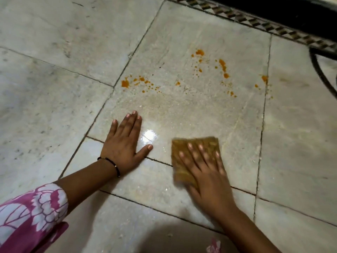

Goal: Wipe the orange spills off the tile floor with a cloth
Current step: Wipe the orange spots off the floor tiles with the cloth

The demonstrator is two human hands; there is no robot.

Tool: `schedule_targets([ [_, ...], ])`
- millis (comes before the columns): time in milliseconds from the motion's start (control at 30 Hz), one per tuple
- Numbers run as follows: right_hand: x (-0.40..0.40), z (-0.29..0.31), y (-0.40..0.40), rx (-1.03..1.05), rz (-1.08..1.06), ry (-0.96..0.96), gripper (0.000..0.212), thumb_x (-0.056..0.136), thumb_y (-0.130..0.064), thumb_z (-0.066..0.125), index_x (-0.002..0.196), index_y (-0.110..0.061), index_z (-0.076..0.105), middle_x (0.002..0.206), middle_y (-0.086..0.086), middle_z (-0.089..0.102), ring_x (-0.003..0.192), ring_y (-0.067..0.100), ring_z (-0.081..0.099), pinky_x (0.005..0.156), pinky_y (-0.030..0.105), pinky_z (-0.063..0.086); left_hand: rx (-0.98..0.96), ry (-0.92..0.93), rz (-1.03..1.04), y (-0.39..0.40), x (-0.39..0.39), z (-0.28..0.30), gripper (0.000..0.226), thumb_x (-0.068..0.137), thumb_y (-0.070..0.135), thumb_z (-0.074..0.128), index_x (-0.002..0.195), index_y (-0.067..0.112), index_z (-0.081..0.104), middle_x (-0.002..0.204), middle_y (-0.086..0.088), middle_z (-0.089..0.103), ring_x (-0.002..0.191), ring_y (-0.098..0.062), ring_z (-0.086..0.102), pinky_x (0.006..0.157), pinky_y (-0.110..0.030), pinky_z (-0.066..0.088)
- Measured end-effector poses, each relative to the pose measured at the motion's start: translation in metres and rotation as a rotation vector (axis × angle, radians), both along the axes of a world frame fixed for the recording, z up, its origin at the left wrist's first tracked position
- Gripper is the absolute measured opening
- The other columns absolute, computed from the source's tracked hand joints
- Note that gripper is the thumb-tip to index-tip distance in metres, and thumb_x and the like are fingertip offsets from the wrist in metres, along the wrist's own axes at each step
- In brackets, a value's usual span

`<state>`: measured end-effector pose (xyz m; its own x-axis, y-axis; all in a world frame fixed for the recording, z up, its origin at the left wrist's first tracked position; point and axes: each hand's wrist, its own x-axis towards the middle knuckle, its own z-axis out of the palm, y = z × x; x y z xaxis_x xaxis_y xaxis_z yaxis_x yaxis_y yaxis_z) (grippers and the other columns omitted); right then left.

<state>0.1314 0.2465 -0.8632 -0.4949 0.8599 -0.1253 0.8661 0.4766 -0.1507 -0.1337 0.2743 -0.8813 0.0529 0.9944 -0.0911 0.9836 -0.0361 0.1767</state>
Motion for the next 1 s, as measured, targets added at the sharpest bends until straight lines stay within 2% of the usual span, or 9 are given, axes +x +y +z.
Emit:
schedule_targets([
  [100, 0.064, 0.004, -0.027, 0.000, -0.011, -0.060, 0.072, 0.077, -0.048, 0.044, 0.146, -0.033, 0.027, 0.154, -0.003, 0.025, 0.141, 0.023, 0.026, 0.112, 0.049, 0.017, 0.000, -0.005, -0.004, -0.001, 0.000, 0.000, 0.085, 0.086, 0.066, 0.020, 0.150, 0.011, 0.012, 0.158, -0.006, 0.007, 0.145, -0.018, 0.005, 0.116, -0.044, 0.002],
  [200, 0.101, 0.009, 0.002, -0.023, -0.250, -0.051, 0.073, 0.076, -0.044, 0.039, 0.146, -0.028, 0.029, 0.155, 0.001, 0.024, 0.140, 0.027, 0.026, 0.112, 0.052, 0.017, 0.003, -0.006, -0.002, -0.001, 0.000, 0.000, 0.085, 0.086, 0.066, 0.019, 0.150, 0.011, 0.011, 0.158, -0.007, 0.006, 0.145, -0.019, 0.005, 0.117, -0.044, 0.001],
  [333, 0.073, 0.006, 0.080, 0.039, -0.560, 0.000, 0.069, 0.086, -0.052, 0.032, 0.149, -0.024, 0.023, 0.157, 0.010, 0.018, 0.144, 0.030, 0.012, 0.114, 0.055, 0.004, -0.004, 0.015, -0.004, -0.001, 0.001, 0.000, 0.086, 0.086, 0.067, 0.015, 0.150, 0.011, 0.009, 0.158, -0.007, 0.004, 0.145, -0.020, 0.004, 0.117, -0.043, -0.001],
  [400, 0.040, 0.005, 0.104, 0.013, -0.586, -0.032, 0.066, 0.092, -0.052, 0.035, 0.150, -0.025, 0.017, 0.158, 0.010, 0.010, 0.145, 0.030, 0.005, 0.114, 0.056, 0.000, -0.004, 0.012, -0.001, -0.001, 0.001, 0.000, 0.086, 0.085, 0.067, 0.013, 0.150, 0.011, 0.009, 0.158, -0.007, 0.003, 0.145, -0.020, 0.004, 0.117, -0.044, 0.000],
  [567, -0.009, 0.002, 0.072, 0.020, -0.135, -0.012, 0.069, 0.085, -0.050, 0.033, 0.149, -0.028, 0.020, 0.157, 0.006, 0.020, 0.144, 0.030, 0.012, 0.114, 0.052, 0.001, -0.007, -0.020, -0.011, 0.000, 0.000, 0.001, 0.088, 0.084, 0.069, 0.013, 0.150, 0.010, 0.011, 0.158, -0.007, 0.004, 0.145, -0.021, 0.005, 0.117, -0.046, 0.003],
  [700, 0.040, 0.005, 0.028, -0.079, 0.159, 0.025, 0.069, 0.085, -0.048, 0.037, 0.149, -0.038, 0.014, 0.158, -0.006, 0.011, 0.146, 0.017, 0.004, 0.116, 0.043, -0.001, -0.002, -0.025, -0.010, 0.000, 0.000, 0.002, 0.087, 0.085, 0.068, 0.016, 0.150, 0.011, 0.012, 0.158, -0.006, 0.006, 0.145, -0.020, 0.006, 0.117, -0.045, 0.002],
  [767, 0.085, 0.010, 0.026, -0.126, 0.191, 0.052, 0.065, 0.088, -0.051, 0.035, 0.148, -0.041, 0.013, 0.158, -0.010, 0.011, 0.146, 0.015, 0.005, 0.116, 0.039, 0.002, 0.003, -0.028, -0.010, 0.000, -0.001, 0.001, 0.086, 0.085, 0.067, 0.017, 0.150, 0.011, 0.013, 0.158, -0.007, 0.007, 0.145, -0.021, 0.008, 0.117, -0.045, 0.002],
  [867, 0.131, 0.015, 0.048, -0.134, -0.012, 0.068, 0.065, 0.087, -0.067, 0.023, 0.147, -0.045, 0.010, 0.157, -0.011, 0.010, 0.146, 0.012, 0.004, 0.115, 0.044, 0.009, 0.003, -0.013, -0.011, -0.001, -0.001, 0.000, 0.085, 0.085, 0.067, 0.018, 0.150, 0.011, 0.013, 0.158, -0.006, 0.007, 0.145, -0.021, 0.008, 0.117, -0.045, 0.003],
  [1000, 0.088, 0.006, 0.102, 0.029, -0.399, 0.023, 0.073, 0.084, -0.065, 0.027, 0.149, -0.032, 0.017, 0.158, -0.002, 0.012, 0.145, 0.021, 0.007, 0.116, 0.048, 0.005, 0.013, -0.022, 0.005, 0.001, 0.000, 0.001, 0.084, 0.086, 0.066, 0.021, 0.150, 0.012, 0.015, 0.158, -0.006, 0.010, 0.145, -0.020, 0.009, 0.117, -0.045, 0.004],
])
